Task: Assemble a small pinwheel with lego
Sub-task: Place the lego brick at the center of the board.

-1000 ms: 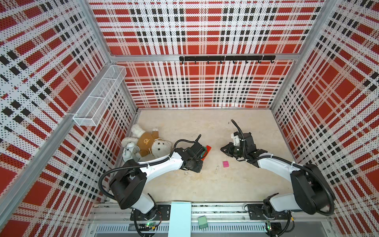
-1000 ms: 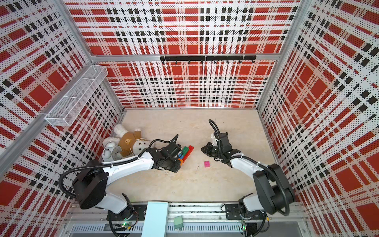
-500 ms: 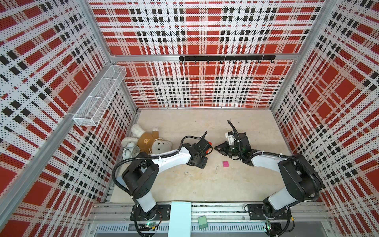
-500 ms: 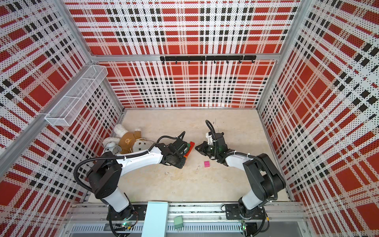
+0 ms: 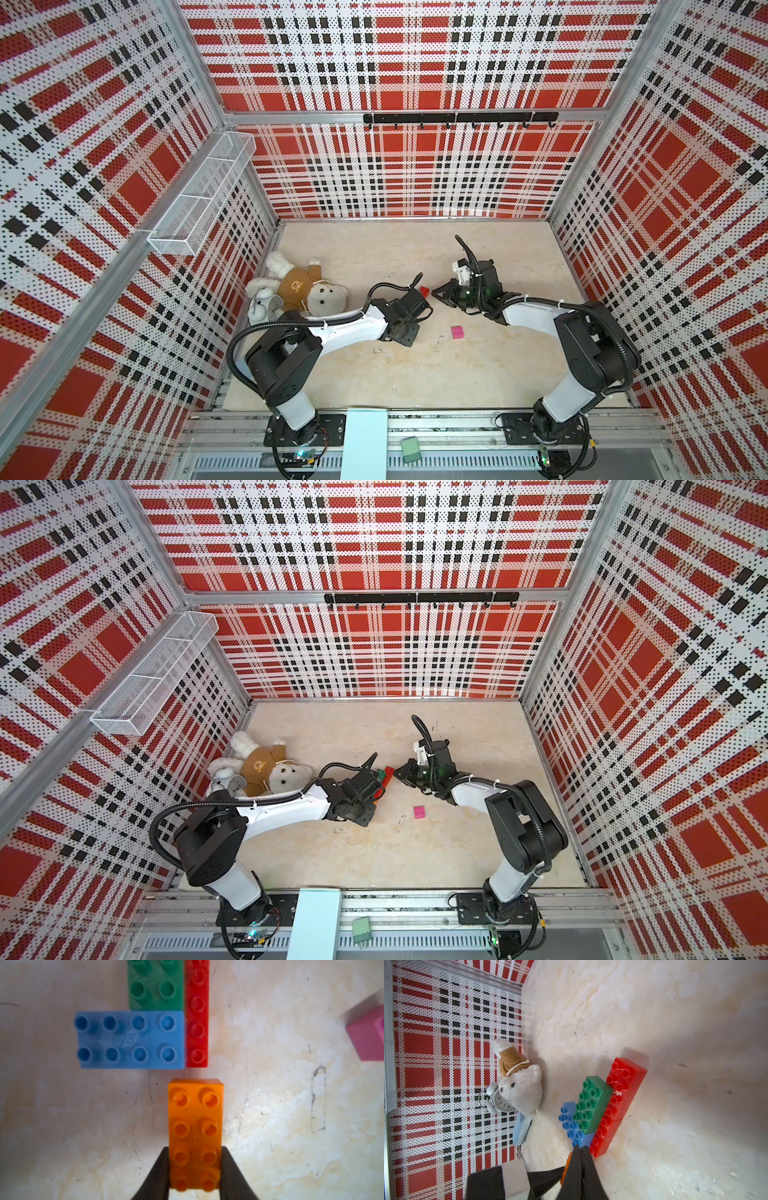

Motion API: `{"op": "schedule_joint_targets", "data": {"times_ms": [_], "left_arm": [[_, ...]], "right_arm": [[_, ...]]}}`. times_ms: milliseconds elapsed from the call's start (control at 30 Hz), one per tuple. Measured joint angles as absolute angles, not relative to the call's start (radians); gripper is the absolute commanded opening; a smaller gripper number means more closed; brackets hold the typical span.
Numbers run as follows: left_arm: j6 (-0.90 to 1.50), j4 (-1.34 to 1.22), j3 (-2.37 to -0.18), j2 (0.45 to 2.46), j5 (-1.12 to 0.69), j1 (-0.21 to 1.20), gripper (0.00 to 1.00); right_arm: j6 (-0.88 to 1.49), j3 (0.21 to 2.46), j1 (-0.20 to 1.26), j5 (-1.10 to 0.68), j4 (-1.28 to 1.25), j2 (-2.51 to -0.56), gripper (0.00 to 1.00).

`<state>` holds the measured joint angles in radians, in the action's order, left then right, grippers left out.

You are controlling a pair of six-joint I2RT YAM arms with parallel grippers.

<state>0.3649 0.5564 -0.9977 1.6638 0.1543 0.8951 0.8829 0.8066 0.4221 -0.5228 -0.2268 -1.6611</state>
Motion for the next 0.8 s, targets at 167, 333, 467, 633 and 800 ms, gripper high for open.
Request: {"op": "schedule_joint_targets", "data": {"times_ms": [167,333,467,633,800], "left_arm": [[0.353,0.528,-0.983,1.668,0.117,1.009,0.11],[0.347,0.496,-1.014,1.745,0.089,1.063,0.17],[0.342,0.483,-1.033,1.770,0.087,1.069,0.29],[0.340,0.481,-1.033,1.771,0.087,1.069,0.41],[0.342,0.477,-1.001,1.755,0.087,1.075,0.54]], "right_arm": [[0.866,0.778,0.355,-0.514,-0.165,-1.623,0.00],[0.849,0.737,0.327,-0.501,-0.101,-1.533,0.00],[0.828,0.713,0.325,-0.481,-0.039,-1.440,0.00],[0.803,0.696,0.325,-0.458,0.044,-1.338,0.05],[0.792,0.660,0.324,-0.449,0.109,-1.243,0.25]]}}
